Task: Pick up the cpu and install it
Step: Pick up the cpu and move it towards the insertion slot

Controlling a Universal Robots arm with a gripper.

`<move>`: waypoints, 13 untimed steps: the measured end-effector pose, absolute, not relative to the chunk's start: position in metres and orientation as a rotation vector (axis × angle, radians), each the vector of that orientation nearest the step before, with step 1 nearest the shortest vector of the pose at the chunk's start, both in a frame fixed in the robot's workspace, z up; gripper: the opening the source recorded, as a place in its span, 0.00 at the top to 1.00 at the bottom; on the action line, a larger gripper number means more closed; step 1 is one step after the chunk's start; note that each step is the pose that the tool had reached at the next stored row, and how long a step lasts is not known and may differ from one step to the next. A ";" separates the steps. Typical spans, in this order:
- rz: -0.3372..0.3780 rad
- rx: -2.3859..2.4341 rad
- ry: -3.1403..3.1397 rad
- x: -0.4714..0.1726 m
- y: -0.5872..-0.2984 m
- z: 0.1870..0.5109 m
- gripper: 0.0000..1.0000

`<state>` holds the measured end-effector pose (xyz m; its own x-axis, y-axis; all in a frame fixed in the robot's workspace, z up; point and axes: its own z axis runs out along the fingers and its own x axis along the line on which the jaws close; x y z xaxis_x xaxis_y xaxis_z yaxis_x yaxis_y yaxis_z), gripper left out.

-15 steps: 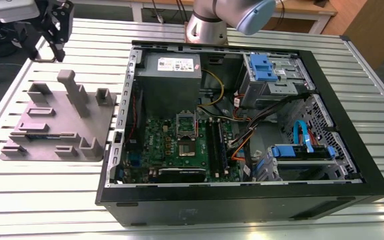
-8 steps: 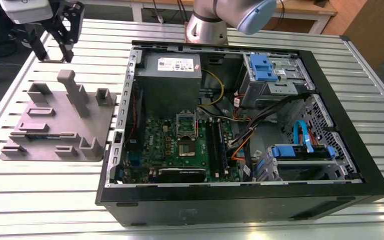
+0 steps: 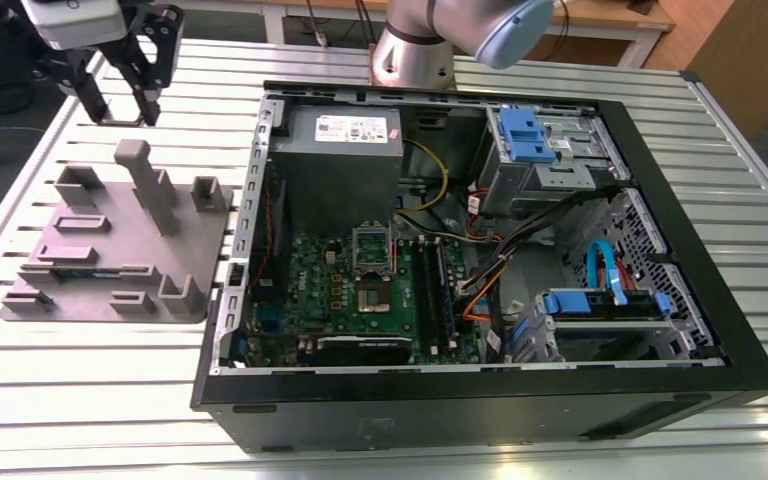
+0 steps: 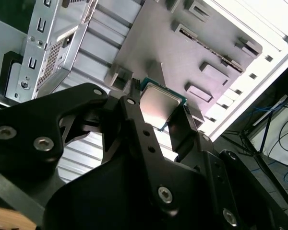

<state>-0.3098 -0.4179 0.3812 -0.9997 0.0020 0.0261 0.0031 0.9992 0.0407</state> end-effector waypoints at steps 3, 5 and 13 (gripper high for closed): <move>-0.064 -0.004 -3.115 -0.307 -0.418 0.381 0.53; -0.063 -0.004 -3.115 -0.305 -0.418 0.381 0.53; -0.064 -0.004 -3.115 -0.301 -0.418 0.381 0.53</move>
<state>-0.3015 -0.4179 0.3811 -0.9997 0.0020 0.0261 0.0031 0.9992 0.0407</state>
